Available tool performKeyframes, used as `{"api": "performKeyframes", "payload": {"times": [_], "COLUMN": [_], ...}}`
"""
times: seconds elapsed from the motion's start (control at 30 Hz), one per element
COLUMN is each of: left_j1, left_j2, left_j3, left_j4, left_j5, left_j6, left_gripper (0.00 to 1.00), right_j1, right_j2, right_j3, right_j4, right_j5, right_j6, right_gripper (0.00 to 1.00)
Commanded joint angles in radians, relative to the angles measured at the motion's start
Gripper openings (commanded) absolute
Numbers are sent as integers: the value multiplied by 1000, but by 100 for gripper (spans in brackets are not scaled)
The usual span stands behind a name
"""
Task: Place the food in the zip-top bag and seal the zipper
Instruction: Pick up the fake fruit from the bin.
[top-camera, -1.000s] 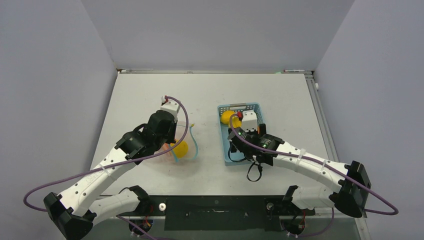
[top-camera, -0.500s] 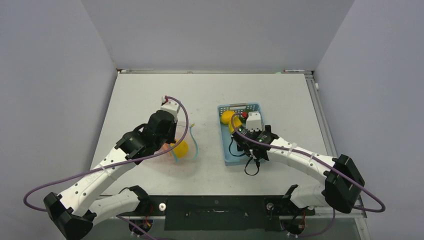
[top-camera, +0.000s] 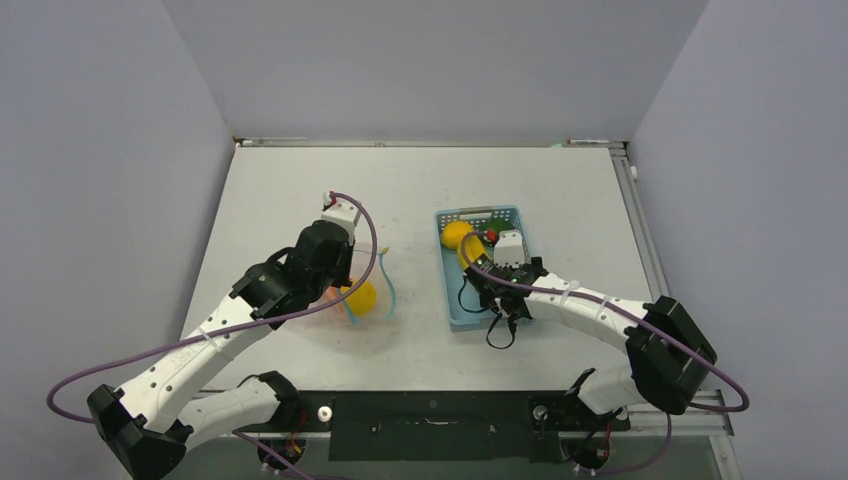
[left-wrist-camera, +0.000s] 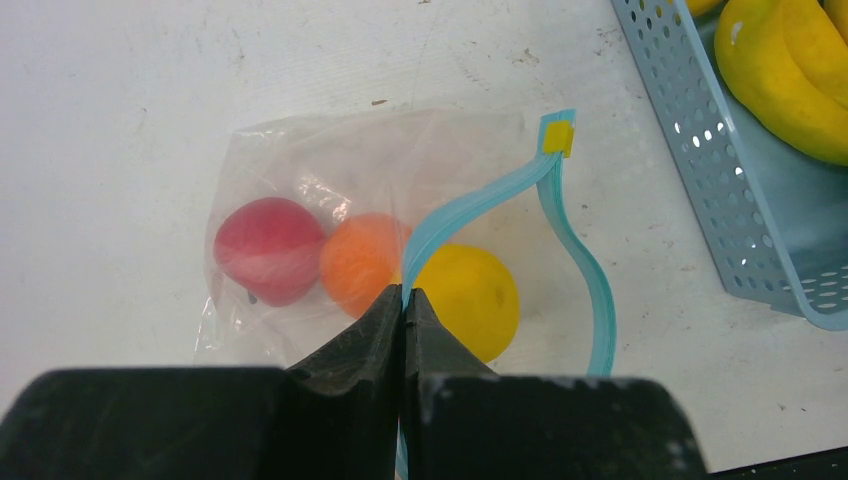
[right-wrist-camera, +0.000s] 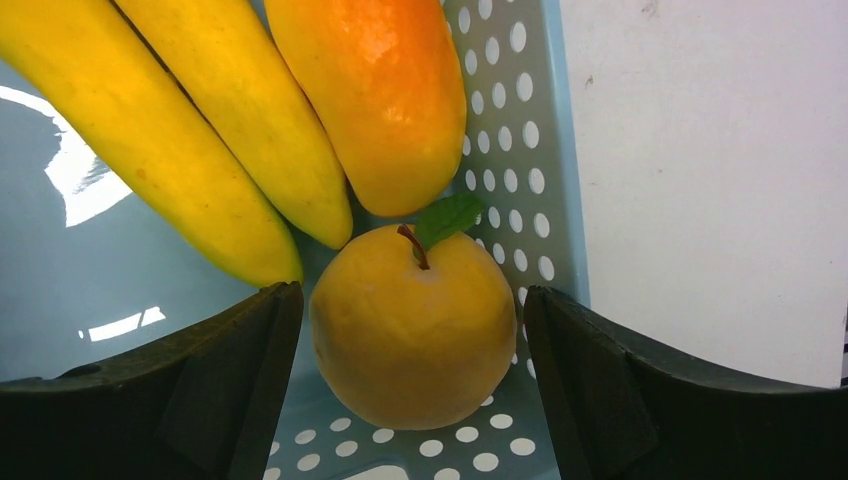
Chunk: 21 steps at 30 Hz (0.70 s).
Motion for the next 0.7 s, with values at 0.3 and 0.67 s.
{"api": "performKeyframes", "payload": {"times": [0.3,0.67], "left_j1": [-7,-6], "left_j2": [-2,-4], "left_j3": [12,13], "left_j4": [35,34], "left_j5": [-1,0], "left_j6": [0,0], "left_gripper": [0,0], "right_j1": [-18,8], "right_j2": [8,-132], "right_j3": [-8,119], "right_j4": [47,-7], "right_j5": [-2,-30], "right_j6": [7,-29], "right_gripper": [45,37]}}
